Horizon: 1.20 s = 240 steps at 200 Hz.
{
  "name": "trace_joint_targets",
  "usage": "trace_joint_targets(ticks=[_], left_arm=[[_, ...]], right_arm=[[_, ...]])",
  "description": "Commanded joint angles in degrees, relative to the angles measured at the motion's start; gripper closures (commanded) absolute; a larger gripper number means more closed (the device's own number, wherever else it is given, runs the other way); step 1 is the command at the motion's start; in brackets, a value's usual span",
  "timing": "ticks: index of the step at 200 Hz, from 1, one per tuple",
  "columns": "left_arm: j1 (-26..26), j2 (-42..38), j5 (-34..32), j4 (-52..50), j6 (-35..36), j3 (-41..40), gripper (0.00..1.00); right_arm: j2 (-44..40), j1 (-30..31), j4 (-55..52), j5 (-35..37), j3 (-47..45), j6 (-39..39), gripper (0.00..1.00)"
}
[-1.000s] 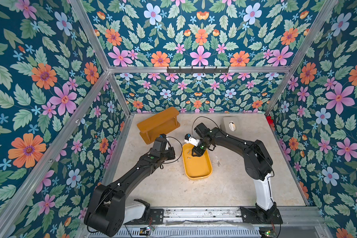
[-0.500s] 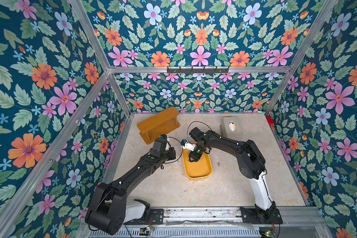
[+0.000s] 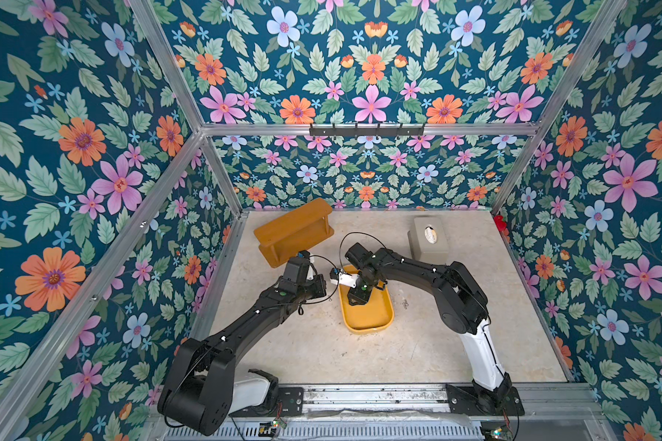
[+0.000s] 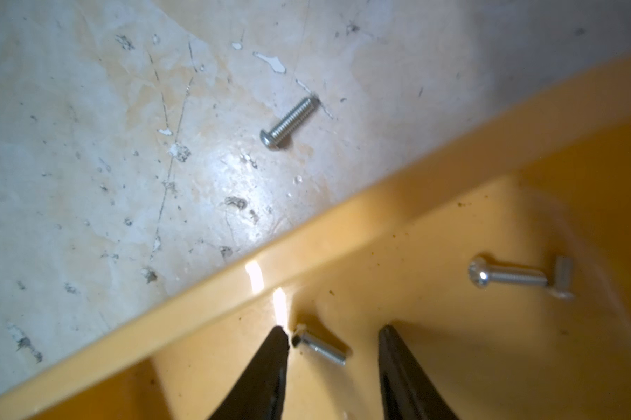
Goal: Take out the screws from the storage box
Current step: Pick up the screw from the storage box.
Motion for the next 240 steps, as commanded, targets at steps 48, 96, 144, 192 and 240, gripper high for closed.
trace_joint_targets(ticks=[48, 96, 144, 192, 240], left_arm=[[0.13, 0.88, 0.89, 2.02, 0.38, -0.18, 0.87], [0.13, 1.58, 1.49, 2.21, 0.52, 0.05, 0.87], [0.05, 1.89, 1.94, 2.38, 0.65, -0.10, 0.88], [0.07, 2.37, 2.72, 2.69, 0.73, 0.00, 0.88], [0.08, 2.51, 2.72, 3.04, 0.57, -0.08, 0.88]], right_arm=[[1.16, -0.44, -2.88, 6.80, -0.03, 2.66, 0.72], [1.46, -2.40, -2.41, 4.65, 2.35, 8.22, 0.79], [1.51, -3.02, -4.46, 5.19, 2.05, 8.20, 0.67], [1.12, -2.92, -4.91, 8.65, 0.26, 8.06, 0.65], [1.98, -2.67, -5.30, 10.53, -0.49, 7.57, 0.72]])
